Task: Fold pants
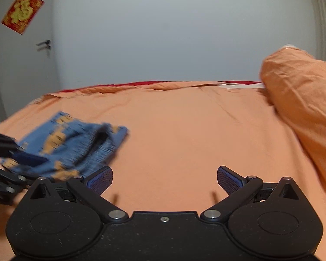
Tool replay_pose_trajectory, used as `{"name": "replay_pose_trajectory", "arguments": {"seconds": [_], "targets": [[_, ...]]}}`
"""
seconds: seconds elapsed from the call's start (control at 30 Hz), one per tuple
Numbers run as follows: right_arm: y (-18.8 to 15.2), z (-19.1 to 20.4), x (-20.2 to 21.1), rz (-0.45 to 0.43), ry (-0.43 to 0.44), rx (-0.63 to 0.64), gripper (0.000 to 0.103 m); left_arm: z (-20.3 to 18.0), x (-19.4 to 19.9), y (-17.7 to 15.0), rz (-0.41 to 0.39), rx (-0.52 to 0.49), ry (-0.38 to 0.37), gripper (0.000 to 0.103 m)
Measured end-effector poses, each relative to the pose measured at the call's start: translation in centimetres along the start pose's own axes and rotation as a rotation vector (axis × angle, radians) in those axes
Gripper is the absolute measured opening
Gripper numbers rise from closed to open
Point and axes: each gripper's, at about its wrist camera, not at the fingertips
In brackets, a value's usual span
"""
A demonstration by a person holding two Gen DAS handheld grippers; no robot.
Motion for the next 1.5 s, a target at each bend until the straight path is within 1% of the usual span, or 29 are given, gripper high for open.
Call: {"name": "replay_pose_trajectory", "arguments": {"seconds": [0.1, 0.17, 0.2, 0.23, 0.27, 0.33, 0.43, 0.5, 0.53, 0.57, 0.63, 0.73, 0.8, 0.87, 0.97, 1.0, 1.07, 1.1, 1.13, 1.17, 1.2, 1.23, 1.27, 1.33, 1.37, 1.4, 1.43, 1.47, 1.5], "targets": [[1.5, 1.1, -0.9, 0.016, 0.126, -0.048, 0.088, 0.2, 0.0, -0.4, 0.007, -0.026, -0.009, 0.042], [2.0, 2.2, -1.8, 0.043, 0.191, -0.066, 0.069, 0.3, 0.3, -0.5, 0.0, -0.027, -0.018, 0.042], [2.2, 2.7, -2.4, 0.063, 0.221, -0.075, 0.063, 0.3, 0.3, -0.6, -0.001, -0.024, -0.021, 0.042], [2.3, 3.3, -3.0, 0.084, 0.242, -0.084, 0.052, 0.3, 0.4, -0.6, -0.003, -0.021, -0.024, 0.04], [2.4, 3.8, -3.6, 0.105, 0.254, -0.09, 0.047, 0.4, 0.4, -0.6, -0.005, -0.021, -0.025, 0.039], [2.3, 4.6, -5.0, 0.156, 0.273, -0.099, 0.042, 0.4, 0.4, -0.7, -0.007, -0.031, -0.028, 0.025], [2.3, 5.3, -6.3, 0.202, 0.284, -0.121, 0.035, 0.5, 0.5, -0.5, -0.013, -0.043, -0.029, 0.013], [2.2, 5.5, -6.8, 0.222, 0.264, -0.14, 0.029, 0.5, 0.6, -0.5, -0.02, -0.044, -0.037, 0.008], [2.2, 5.5, -6.8, 0.224, 0.249, -0.139, 0.015, 0.4, 0.7, -0.4, -0.023, -0.046, -0.038, 0.005], [2.3, 5.5, -6.7, 0.221, 0.23, -0.133, 0.006, 0.4, 0.8, -0.3, -0.027, -0.049, -0.038, 0.004], [2.8, 5.1, -6.0, 0.205, 0.238, -0.155, 0.004, 0.2, 1.3, -0.1, -0.045, -0.051, -0.045, 0.004], [3.4, 5.0, -4.7, 0.195, 0.24, -0.126, 0.004, -0.2, 1.7, -0.3, -0.05, -0.076, -0.058, 0.004], [2.8, 5.0, -4.7, 0.223, 0.23, -0.119, 0.004, -0.3, 1.4, -0.7, -0.027, -0.073, -0.064, 0.004], [1.8, 4.7, -4.8, 0.247, 0.215, -0.143, 0.004, -0.4, 1.1, -1.4, -0.013, -0.08, -0.068, 0.004], [1.0, 4.3, -4.8, 0.25, 0.199, -0.175, 0.007, -0.2, 1.3, -1.7, -0.02, -0.077, -0.074, 0.006], [1.1, 4.4, -4.7, 0.246, 0.194, -0.175, 0.009, 0.1, 1.6, -1.5, -0.021, -0.055, -0.083, 0.01], [1.7, 4.7, -4.0, 0.226, 0.181, -0.139, 0.023, 1.1, 2.7, -1.1, -0.038, 0.013, -0.094, 0.018], [2.1, 4.9, -3.5, 0.206, 0.17, -0.109, 0.027, 1.8, 3.3, -0.9, -0.049, 0.053, -0.09, 0.033], [2.3, 5.1, -3.2, 0.19, 0.165, -0.081, 0.034, 2.6, 3.9, -0.7, -0.068, 0.097, -0.07, 0.058], [2.6, 5.3, -3.0, 0.172, 0.155, -0.049, 0.045, 3.4, 4.5, -0.6, -0.095, 0.138, -0.032, 0.067], [2.8, 5.7, -2.9, 0.154, 0.143, -0.023, 0.05, 4.2, 4.9, -0.5, -0.124, 0.178, 0.018, 0.075], [2.9, 6.1, -3.0, 0.136, 0.132, -0.004, 0.059, 4.9, 5.0, -0.4, -0.138, 0.209, 0.067, 0.075], [2.8, 6.5, -3.1, 0.124, 0.124, 0.007, 0.064, 5.7, 4.7, -0.3, -0.127, 0.229, 0.114, 0.075], [2.4, 8.0, -3.8, 0.118, 0.113, 0.05, 0.068, 6.8, 3.6, -0.7, -0.059, 0.248, 0.211, 0.075], [2.0, 8.8, -4.0, 0.128, 0.105, 0.091, 0.068, 7.1, 3.0, -1.1, -0.013, 0.244, 0.239, 0.075], [1.4, 9.6, -4.3, 0.143, 0.091, 0.14, 0.068, 7.4, 2.6, -1.8, 0.025, 0.226, 0.257, 0.074], [0.8, 10.1, -4.2, 0.157, 0.082, 0.186, 0.069, 7.2, 2.7, -2.3, 0.028, 0.189, 0.267, 0.074], [-0.1, 10.3, -4.1, 0.171, 0.076, 0.237, 0.072, 6.7, 3.2, -2.7, 0.012, 0.138, 0.278, 0.075], [-0.7, 10.1, -3.6, 0.171, 0.067, 0.27, 0.075, 6.0, 3.5, -2.9, 0.012, 0.09, 0.291, 0.081]]}}
Point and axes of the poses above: each gripper's, at about its wrist camera, not at the fingertips, and x roughly against the way its jaws point, z to its left, y to its top, and after that the axes turned 15 degrees about -z, right-handed
